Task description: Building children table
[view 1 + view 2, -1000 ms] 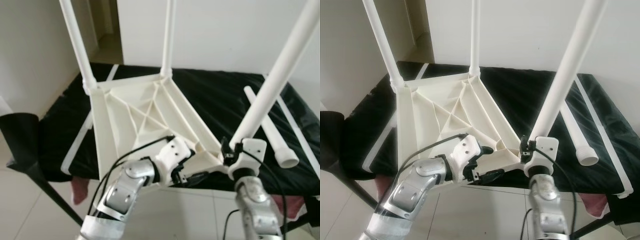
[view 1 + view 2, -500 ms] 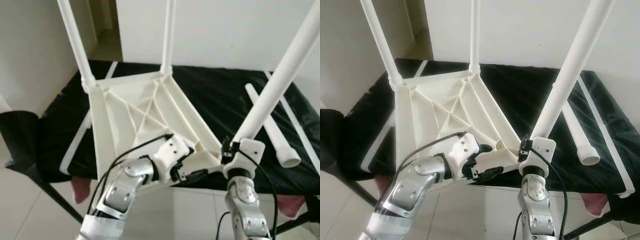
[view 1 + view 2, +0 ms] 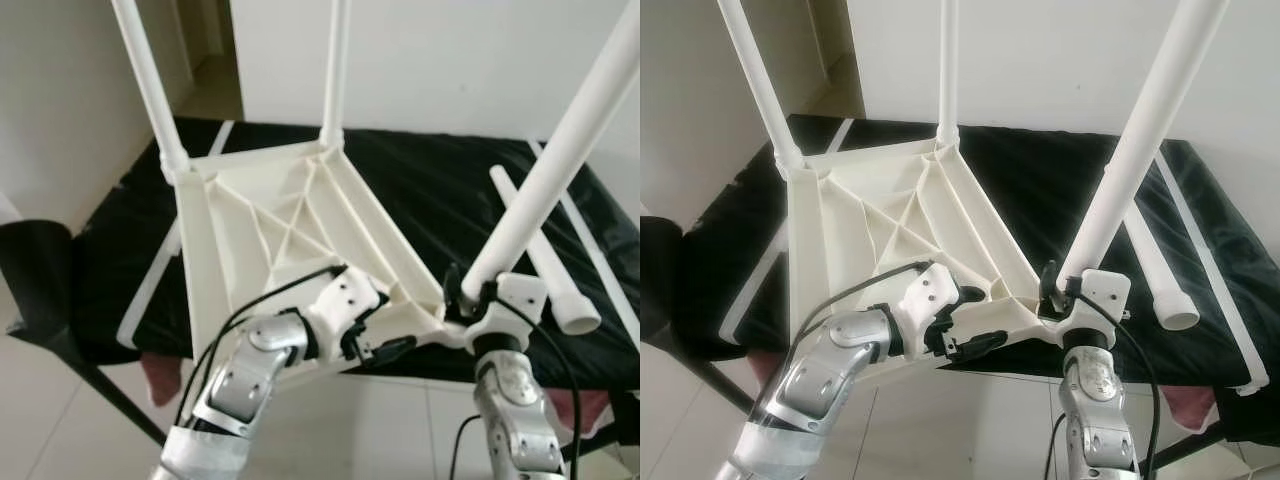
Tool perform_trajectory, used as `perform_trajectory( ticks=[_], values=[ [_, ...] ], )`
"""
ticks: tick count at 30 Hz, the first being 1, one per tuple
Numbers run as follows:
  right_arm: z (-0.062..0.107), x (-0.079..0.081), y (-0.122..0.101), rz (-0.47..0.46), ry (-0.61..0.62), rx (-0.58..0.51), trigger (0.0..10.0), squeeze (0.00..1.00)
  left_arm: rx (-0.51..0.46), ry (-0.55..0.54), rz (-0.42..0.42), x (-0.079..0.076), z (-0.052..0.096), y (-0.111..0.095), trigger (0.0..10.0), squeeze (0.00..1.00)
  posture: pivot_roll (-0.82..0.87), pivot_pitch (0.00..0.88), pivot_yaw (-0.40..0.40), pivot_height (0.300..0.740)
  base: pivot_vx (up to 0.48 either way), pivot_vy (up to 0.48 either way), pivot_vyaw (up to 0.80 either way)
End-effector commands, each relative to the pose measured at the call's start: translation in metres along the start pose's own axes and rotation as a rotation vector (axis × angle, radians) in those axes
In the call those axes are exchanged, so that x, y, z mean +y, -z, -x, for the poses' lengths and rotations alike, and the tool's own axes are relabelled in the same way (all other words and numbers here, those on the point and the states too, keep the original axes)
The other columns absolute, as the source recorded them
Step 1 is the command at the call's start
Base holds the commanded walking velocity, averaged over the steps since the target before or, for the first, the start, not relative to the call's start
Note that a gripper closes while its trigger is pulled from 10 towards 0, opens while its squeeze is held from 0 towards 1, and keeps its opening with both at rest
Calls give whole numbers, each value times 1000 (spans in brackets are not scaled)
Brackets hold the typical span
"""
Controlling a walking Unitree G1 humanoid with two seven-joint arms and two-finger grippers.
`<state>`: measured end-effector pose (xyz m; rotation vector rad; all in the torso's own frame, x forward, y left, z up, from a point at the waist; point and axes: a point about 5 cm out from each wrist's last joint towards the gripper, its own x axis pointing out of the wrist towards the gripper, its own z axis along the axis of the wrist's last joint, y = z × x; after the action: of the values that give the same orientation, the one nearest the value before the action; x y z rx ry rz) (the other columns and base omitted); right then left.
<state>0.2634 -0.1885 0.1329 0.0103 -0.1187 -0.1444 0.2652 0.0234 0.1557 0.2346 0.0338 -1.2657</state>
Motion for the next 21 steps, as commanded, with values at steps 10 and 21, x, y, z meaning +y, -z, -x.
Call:
perform_trajectory(
  ticks=[10,21],
  values=[
    [3,-9,9,26,-137,13,10000,0,10,-132,8,6,1,3,10000,0,-12,20,-8,740,0,0,0],
    [6,-10,16,39,-168,-6,10000,0,-8,-185,29,11,3,14,10000,0,-10,0,3,740,0,0,0]
  ],
)
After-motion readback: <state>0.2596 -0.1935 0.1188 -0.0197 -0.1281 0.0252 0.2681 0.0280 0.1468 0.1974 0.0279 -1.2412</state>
